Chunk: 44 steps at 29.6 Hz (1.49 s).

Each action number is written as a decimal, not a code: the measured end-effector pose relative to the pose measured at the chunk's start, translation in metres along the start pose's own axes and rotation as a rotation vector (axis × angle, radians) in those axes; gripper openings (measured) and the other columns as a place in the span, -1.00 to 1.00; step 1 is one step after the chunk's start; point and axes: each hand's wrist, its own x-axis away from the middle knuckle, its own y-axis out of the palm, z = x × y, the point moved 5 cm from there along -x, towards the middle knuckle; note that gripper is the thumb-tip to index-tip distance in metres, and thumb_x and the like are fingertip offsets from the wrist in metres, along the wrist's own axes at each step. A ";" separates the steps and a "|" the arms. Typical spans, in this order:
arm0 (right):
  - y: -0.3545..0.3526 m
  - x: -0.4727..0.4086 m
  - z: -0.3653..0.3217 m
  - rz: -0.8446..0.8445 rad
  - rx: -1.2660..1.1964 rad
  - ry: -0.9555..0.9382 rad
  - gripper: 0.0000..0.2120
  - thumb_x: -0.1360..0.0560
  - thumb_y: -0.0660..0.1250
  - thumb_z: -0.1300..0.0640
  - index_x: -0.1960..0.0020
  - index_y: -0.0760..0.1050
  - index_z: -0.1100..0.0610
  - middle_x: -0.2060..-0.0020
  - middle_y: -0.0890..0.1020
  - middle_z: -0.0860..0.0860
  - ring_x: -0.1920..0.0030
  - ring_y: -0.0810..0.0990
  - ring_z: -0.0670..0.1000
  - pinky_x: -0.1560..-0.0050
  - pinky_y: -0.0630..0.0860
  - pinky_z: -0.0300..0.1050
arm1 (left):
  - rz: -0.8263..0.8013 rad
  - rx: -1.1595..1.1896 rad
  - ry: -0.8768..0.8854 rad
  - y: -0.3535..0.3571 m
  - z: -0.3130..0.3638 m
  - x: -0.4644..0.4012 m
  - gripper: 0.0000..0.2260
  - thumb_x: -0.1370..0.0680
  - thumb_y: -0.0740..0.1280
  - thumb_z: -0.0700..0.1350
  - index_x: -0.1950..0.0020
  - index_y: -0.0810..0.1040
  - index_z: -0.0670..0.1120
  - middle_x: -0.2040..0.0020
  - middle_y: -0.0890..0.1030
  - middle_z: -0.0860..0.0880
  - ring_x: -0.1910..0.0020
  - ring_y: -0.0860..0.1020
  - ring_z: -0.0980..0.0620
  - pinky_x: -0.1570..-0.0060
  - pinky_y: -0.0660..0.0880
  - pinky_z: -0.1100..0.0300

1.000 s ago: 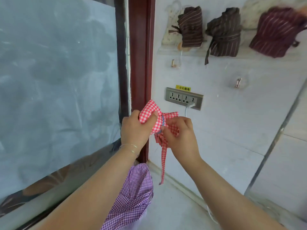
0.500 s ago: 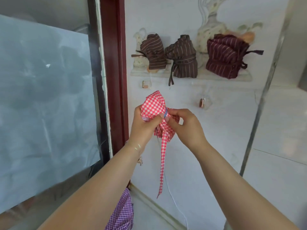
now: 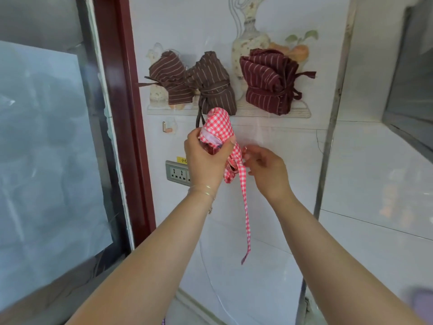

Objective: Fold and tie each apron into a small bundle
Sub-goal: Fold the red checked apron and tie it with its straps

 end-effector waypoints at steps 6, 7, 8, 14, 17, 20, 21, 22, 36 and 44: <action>-0.002 -0.008 0.003 -0.036 -0.237 0.003 -0.74 -0.55 0.25 0.36 -0.11 0.63 0.13 0.12 0.69 -0.08 0.13 0.67 -0.11 0.11 0.58 -0.23 | -0.113 0.059 0.019 0.021 -0.010 0.001 -0.46 -0.36 0.44 0.19 -0.21 0.32 0.04 -0.20 0.46 0.00 -0.17 0.49 0.13 -0.19 0.48 0.13; -0.003 -0.009 0.003 -0.040 -0.260 -0.002 -0.73 -0.55 0.25 0.37 -0.12 0.62 0.12 0.13 0.69 -0.12 0.13 0.67 -0.13 0.13 0.56 -0.28 | -0.161 0.034 0.014 0.025 -0.011 0.001 -0.49 -0.36 0.43 0.20 -0.19 0.32 0.06 -0.14 0.51 0.05 -0.13 0.52 0.15 -0.15 0.50 0.13; -0.003 -0.008 0.004 -0.042 -0.275 -0.005 -0.72 -0.55 0.25 0.37 -0.11 0.62 0.10 0.14 0.68 -0.14 0.14 0.67 -0.14 0.13 0.56 -0.30 | -0.197 0.011 0.008 0.029 -0.012 0.001 -0.53 -0.37 0.41 0.21 -0.15 0.32 0.08 -0.09 0.54 0.10 -0.08 0.54 0.18 -0.10 0.51 0.14; -0.003 -0.010 0.008 -0.035 -0.284 -0.020 -0.79 -0.54 0.30 0.34 -0.12 0.63 0.20 0.14 0.66 -0.14 0.15 0.62 -0.30 0.09 0.47 -0.46 | -0.147 0.029 -0.014 0.035 -0.006 -0.006 -0.64 -0.32 0.37 0.33 0.00 0.36 0.27 -0.10 0.57 0.03 -0.09 0.56 0.07 -0.12 0.52 0.06; -0.002 -0.009 0.010 -0.041 -0.230 -0.042 -0.80 -0.53 0.31 0.33 -0.07 0.64 0.15 0.18 0.64 -0.21 0.18 0.60 -0.33 0.09 0.45 -0.47 | -0.099 0.014 -0.011 0.038 0.001 -0.008 -0.68 -0.34 0.38 0.32 0.05 0.38 0.24 -0.05 0.58 0.02 -0.16 0.50 -0.03 -0.13 0.49 0.01; -0.004 -0.011 0.011 -0.037 -0.134 -0.085 -0.78 -0.50 0.32 0.36 -0.03 0.66 0.15 0.22 0.63 -0.22 0.23 0.57 -0.35 0.11 0.43 -0.47 | -0.103 -0.090 0.028 0.045 0.011 -0.012 -0.67 -0.43 0.40 0.19 -0.02 0.38 0.06 -0.03 0.54 -0.01 -0.17 0.34 -0.05 -0.08 0.35 0.10; -0.005 -0.012 0.012 -0.035 -0.123 -0.090 -0.79 -0.50 0.32 0.37 -0.02 0.66 0.17 0.21 0.64 -0.20 0.23 0.56 -0.35 0.11 0.43 -0.47 | -0.117 -0.148 0.042 0.047 0.014 -0.014 -0.65 -0.45 0.39 0.17 -0.03 0.36 0.01 -0.04 0.54 -0.03 -0.14 0.31 -0.04 -0.07 0.33 0.09; -0.005 -0.012 0.012 -0.028 -0.122 -0.090 -0.80 -0.50 0.32 0.37 -0.03 0.66 0.19 0.20 0.64 -0.17 0.23 0.56 -0.35 0.10 0.43 -0.46 | -0.137 -0.197 0.050 0.049 0.015 -0.015 -0.64 -0.46 0.38 0.17 -0.03 0.35 -0.01 -0.05 0.53 -0.05 -0.13 0.30 -0.04 -0.06 0.32 0.09; 0.000 0.010 0.013 0.127 -0.534 0.127 -0.69 -0.55 0.18 0.42 -0.07 0.60 0.12 0.17 0.69 -0.11 0.14 0.67 -0.16 0.04 0.59 -0.28 | -0.330 -0.483 0.075 0.045 0.018 -0.015 -0.67 -0.50 0.32 0.17 -0.06 0.30 0.01 -0.08 0.53 -0.05 -0.19 0.30 -0.10 -0.03 0.42 -0.01; 0.001 0.007 0.009 0.017 -0.246 -0.019 -0.71 -0.58 0.21 0.31 -0.16 0.59 0.05 0.03 0.66 -0.17 0.02 0.63 -0.25 -0.03 0.51 -0.35 | -0.198 -0.383 0.078 0.035 -0.002 0.004 -0.66 -0.51 0.32 0.13 -0.07 0.33 -0.08 -0.01 0.53 -0.09 -0.13 0.34 -0.12 0.06 0.39 0.03</action>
